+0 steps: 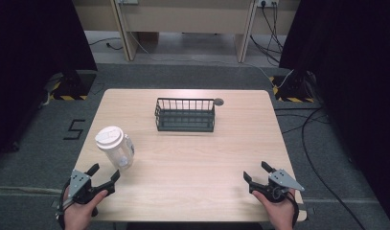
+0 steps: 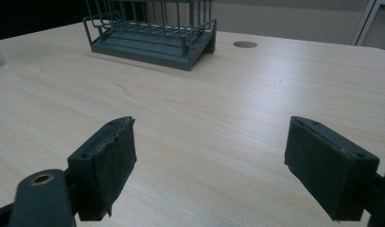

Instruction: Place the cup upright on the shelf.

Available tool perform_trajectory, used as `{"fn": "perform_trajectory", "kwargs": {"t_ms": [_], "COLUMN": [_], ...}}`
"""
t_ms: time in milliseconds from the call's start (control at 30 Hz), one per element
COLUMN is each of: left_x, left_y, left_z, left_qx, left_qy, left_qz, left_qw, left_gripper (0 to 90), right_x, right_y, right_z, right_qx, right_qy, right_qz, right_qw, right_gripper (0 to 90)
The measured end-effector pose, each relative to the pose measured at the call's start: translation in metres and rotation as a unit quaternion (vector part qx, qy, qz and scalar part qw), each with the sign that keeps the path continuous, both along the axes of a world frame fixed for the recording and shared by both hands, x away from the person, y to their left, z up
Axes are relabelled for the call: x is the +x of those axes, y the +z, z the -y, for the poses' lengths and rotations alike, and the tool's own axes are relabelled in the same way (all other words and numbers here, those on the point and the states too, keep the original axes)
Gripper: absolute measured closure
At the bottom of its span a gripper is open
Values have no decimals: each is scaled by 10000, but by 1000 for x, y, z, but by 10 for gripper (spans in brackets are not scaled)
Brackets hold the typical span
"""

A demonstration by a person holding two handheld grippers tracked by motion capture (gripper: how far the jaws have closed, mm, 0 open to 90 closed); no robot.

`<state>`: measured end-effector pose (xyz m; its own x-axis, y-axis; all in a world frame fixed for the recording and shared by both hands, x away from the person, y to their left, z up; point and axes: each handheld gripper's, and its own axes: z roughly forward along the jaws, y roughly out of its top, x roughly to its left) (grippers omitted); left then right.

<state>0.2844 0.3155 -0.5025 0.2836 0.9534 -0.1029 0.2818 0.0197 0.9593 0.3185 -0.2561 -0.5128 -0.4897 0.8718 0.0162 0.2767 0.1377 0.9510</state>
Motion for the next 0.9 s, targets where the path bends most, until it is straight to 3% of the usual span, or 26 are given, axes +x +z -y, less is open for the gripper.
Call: {"fn": "perform_trajectory", "kwargs": {"t_ms": [200,333,533,900], "left_x": [9,16,30,49], "left_y": [1,-1,-3,-2], "left_z": [4,7,6,2], "left_qx": [-8,140,-17,144], "left_qy": [-97,-159,-13,-132], "left_qz": [-28,-89,-197,-26], "left_qw": [9999,9997,9998,9998], "left_gripper": [140,140,139,137], "right_x": [0,0,1,1], "right_y": [0,0,0,0], "right_z": [2,1,1,0], "right_qx": [64,40,54,63], "right_qy": [-5,9,23,23], "right_qz": [1,4,3,-10], "right_qw": [10000,10000,10000,10000], "right_gripper": [178,178,178,178]}}
